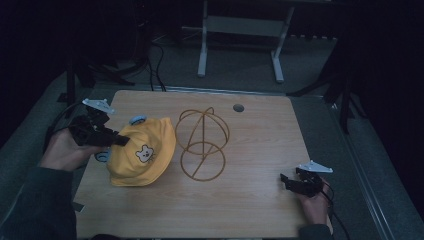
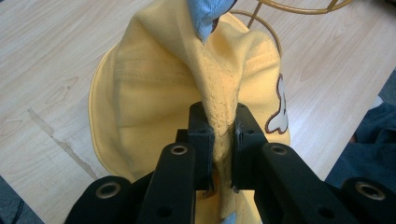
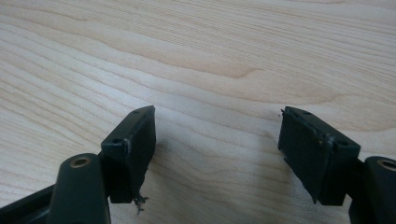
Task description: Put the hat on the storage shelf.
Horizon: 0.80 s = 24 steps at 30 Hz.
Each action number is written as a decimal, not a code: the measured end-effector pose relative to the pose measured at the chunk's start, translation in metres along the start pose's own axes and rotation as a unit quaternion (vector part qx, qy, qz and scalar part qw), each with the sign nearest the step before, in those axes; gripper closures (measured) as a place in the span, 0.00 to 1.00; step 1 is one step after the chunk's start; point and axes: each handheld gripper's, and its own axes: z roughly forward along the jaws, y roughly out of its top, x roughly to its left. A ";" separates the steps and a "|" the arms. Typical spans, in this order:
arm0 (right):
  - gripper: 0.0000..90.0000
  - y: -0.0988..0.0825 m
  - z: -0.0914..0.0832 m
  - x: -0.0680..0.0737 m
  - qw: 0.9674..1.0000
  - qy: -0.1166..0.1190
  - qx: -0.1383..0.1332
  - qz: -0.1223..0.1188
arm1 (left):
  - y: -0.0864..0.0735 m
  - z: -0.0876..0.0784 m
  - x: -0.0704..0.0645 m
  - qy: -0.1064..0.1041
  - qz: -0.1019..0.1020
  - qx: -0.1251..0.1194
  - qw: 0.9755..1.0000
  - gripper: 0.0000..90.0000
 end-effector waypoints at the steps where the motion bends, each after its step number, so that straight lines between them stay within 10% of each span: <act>1: 0.30 0.000 0.000 0.000 1.000 0.000 0.000 0.000 | 0.000 0.000 0.000 0.001 0.000 0.002 1.000 0.90; 24: 0.30 0.000 0.000 0.000 1.000 0.000 0.001 0.001 | 0.008 -0.013 0.006 -0.002 0.009 0.011 1.000 0.90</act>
